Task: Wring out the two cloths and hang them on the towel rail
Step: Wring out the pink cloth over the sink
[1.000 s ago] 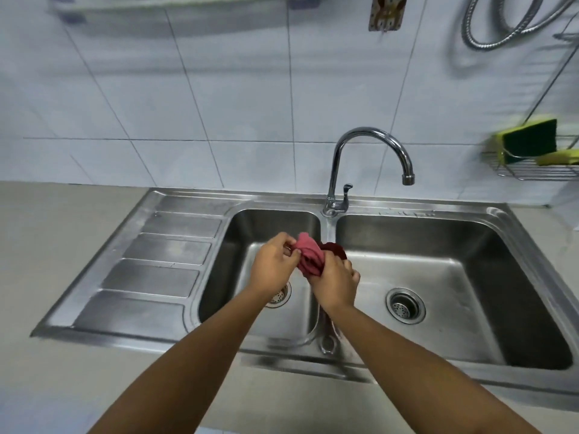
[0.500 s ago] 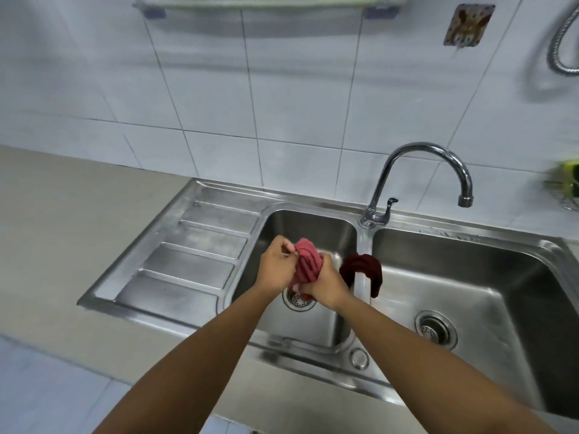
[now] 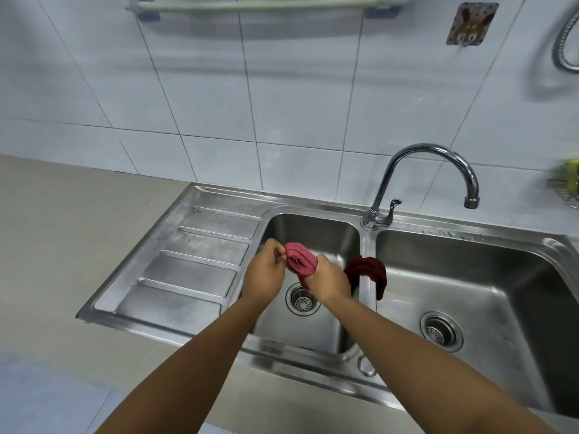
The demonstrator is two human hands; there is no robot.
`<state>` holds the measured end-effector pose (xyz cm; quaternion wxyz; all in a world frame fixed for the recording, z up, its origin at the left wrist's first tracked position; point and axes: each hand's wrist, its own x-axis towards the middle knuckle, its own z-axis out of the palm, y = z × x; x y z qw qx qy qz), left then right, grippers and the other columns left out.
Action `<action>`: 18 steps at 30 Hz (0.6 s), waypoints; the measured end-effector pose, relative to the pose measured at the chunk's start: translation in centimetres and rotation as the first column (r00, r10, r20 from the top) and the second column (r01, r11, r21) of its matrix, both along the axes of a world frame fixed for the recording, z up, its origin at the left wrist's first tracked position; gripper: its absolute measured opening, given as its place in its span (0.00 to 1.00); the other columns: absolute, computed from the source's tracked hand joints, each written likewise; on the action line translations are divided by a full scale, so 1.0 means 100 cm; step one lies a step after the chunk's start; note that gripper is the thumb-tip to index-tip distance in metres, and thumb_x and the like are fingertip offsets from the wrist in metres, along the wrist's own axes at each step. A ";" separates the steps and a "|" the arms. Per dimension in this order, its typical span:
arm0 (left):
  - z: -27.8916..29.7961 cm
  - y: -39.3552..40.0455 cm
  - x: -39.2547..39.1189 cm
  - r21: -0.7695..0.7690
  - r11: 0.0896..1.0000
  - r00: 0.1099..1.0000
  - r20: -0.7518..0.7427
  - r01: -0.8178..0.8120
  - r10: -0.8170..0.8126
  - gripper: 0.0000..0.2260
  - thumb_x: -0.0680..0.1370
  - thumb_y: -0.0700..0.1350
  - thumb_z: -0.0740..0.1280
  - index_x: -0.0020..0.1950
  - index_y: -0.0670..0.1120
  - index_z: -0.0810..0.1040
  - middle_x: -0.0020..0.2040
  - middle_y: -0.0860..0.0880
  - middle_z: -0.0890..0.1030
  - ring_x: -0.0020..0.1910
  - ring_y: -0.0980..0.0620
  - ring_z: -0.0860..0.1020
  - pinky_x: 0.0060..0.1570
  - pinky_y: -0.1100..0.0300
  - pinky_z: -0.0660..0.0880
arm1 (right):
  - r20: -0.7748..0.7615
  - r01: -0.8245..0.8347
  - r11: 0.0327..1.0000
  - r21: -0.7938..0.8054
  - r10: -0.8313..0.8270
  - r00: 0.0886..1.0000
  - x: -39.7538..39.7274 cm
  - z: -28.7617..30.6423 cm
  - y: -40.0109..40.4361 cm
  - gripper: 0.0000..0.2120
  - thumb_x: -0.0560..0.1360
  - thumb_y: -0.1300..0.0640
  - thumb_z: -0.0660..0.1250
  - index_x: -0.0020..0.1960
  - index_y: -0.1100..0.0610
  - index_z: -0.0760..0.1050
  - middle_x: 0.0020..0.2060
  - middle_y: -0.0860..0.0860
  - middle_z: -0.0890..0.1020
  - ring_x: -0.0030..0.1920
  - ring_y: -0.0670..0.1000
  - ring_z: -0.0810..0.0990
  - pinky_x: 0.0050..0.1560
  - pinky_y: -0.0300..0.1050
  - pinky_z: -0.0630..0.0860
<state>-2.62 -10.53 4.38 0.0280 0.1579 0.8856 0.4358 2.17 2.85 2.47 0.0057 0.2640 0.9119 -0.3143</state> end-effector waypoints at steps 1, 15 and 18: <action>0.000 -0.002 0.000 -0.052 0.998 0.998 -0.044 0.031 -0.034 0.04 0.80 0.43 0.62 0.47 0.50 0.70 0.42 0.51 0.80 0.41 0.52 0.79 0.41 0.56 0.77 | 0.000 -0.027 0.999 0.035 0.027 1.000 0.001 0.002 0.003 0.12 0.74 0.50 0.66 0.54 0.54 0.71 0.44 0.52 0.82 0.42 0.57 0.80 0.42 0.49 0.78; -0.028 -0.002 -0.020 -0.597 0.791 0.574 -0.605 0.131 -0.552 0.33 0.68 0.43 0.75 0.70 0.44 0.65 0.59 0.42 0.78 0.57 0.43 0.77 0.58 0.48 0.74 | 0.148 -0.309 0.949 -0.064 0.315 0.937 0.000 0.031 0.033 0.14 0.66 0.53 0.77 0.48 0.51 0.77 0.44 0.53 0.85 0.43 0.56 0.84 0.47 0.49 0.82; -0.032 0.004 -0.027 -0.576 0.813 0.518 -0.672 0.084 -0.529 0.30 0.70 0.53 0.72 0.69 0.46 0.67 0.57 0.42 0.76 0.56 0.43 0.74 0.57 0.48 0.70 | 0.172 -0.305 0.914 -0.268 0.357 0.918 0.002 0.031 0.031 0.14 0.62 0.57 0.77 0.45 0.55 0.79 0.45 0.58 0.85 0.47 0.59 0.85 0.51 0.54 0.82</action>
